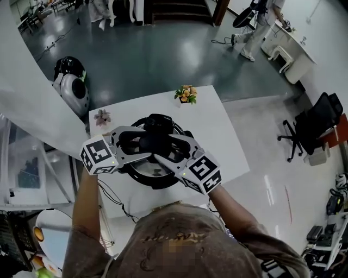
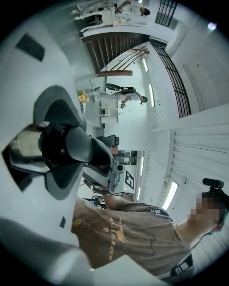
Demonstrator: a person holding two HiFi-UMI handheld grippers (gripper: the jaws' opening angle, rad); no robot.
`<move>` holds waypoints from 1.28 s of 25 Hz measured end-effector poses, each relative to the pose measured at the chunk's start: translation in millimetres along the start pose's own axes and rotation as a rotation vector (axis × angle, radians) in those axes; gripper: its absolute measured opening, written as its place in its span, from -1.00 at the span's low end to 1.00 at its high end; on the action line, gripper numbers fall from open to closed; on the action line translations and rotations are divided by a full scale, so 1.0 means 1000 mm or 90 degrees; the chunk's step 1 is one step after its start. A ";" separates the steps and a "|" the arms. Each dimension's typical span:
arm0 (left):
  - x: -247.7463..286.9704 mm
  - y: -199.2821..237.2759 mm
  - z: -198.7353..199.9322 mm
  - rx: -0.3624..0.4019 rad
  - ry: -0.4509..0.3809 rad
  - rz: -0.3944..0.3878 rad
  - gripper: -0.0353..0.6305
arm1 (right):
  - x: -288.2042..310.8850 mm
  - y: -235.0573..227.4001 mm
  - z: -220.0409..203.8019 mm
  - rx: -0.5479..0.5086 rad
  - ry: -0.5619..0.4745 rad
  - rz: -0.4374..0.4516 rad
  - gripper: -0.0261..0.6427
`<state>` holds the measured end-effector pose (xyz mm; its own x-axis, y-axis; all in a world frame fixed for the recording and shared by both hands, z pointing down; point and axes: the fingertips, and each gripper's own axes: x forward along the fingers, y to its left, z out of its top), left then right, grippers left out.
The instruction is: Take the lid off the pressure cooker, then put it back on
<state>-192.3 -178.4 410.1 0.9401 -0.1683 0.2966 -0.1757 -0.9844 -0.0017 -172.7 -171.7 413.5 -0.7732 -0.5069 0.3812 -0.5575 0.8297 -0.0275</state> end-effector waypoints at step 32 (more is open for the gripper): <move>0.001 0.000 0.071 0.039 0.000 0.005 -0.11 | -0.040 -0.013 0.057 -0.034 -0.038 -0.020 -0.15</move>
<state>-170.6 -181.8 342.1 0.9386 -0.1760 0.2966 -0.1647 -0.9843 -0.0630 -151.6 -175.5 345.8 -0.7734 -0.5441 0.3254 -0.5654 0.8241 0.0341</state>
